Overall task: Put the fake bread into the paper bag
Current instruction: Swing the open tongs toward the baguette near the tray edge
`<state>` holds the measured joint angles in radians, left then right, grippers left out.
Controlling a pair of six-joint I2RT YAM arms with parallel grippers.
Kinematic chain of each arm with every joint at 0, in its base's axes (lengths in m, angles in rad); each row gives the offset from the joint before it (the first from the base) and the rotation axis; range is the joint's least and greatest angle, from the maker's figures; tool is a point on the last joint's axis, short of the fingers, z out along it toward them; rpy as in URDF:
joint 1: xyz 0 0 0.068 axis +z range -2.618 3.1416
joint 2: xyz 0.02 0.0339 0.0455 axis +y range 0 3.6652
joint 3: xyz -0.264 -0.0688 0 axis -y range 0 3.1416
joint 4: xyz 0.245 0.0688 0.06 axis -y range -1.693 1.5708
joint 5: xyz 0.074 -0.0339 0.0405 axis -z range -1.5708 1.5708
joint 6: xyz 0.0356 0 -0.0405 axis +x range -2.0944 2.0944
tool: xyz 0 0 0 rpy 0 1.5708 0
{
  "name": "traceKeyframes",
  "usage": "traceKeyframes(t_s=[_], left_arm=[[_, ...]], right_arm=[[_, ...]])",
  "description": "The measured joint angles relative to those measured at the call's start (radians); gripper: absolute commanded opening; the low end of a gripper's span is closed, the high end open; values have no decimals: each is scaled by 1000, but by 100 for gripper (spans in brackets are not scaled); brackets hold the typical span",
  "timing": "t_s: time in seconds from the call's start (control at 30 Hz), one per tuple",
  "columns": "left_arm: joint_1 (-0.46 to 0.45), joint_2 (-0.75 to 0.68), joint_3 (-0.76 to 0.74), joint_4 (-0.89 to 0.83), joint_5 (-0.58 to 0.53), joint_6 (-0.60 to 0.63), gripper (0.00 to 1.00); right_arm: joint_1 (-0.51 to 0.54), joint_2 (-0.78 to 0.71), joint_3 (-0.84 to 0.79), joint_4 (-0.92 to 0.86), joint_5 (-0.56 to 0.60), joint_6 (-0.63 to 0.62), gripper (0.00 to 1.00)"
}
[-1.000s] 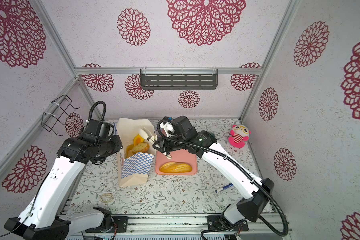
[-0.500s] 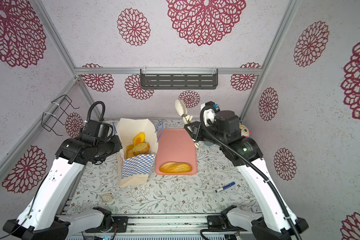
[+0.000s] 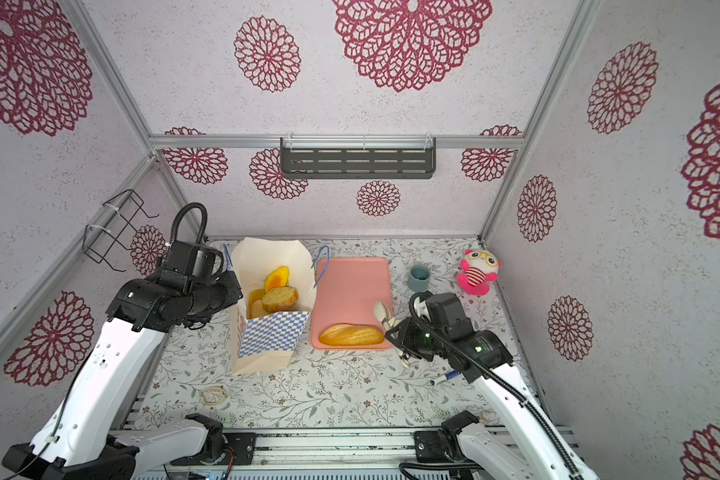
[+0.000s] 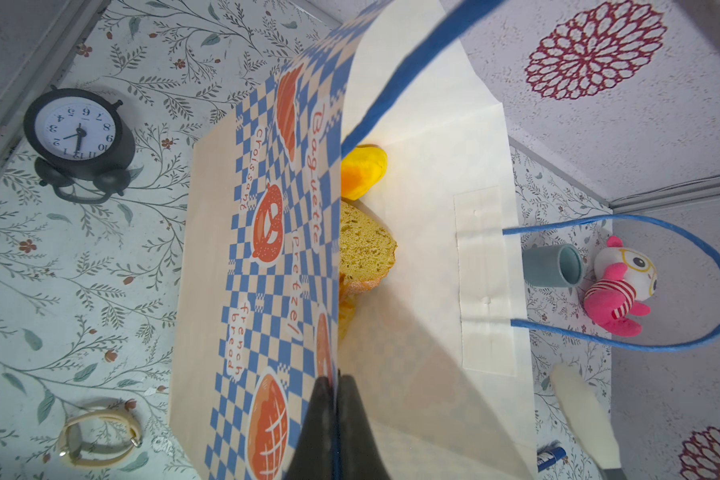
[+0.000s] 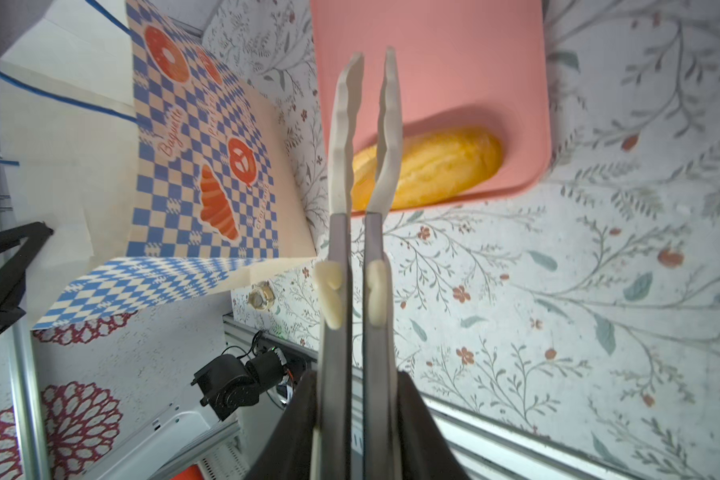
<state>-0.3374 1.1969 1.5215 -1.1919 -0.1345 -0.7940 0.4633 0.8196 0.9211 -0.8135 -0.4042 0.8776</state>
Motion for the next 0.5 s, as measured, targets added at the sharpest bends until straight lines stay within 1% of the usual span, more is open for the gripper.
traceKeyframes(t_s=[0.1, 0.2, 0.3, 0.5], left_arm=[[0, -1, -1, 0, 0, 0, 0], [0, -1, -2, 1, 0, 0, 0], [0, -2, -4, 2, -1, 0, 0], [0, -5, -8, 3, -3, 0, 0]], right_arm=[[0, -77, -90, 1, -35, 44, 31], [0, -117, -174, 11, -75, 85, 33], [0, -125, -227, 30, -105, 113, 36], [0, -118, -269, 82, -146, 154, 39]])
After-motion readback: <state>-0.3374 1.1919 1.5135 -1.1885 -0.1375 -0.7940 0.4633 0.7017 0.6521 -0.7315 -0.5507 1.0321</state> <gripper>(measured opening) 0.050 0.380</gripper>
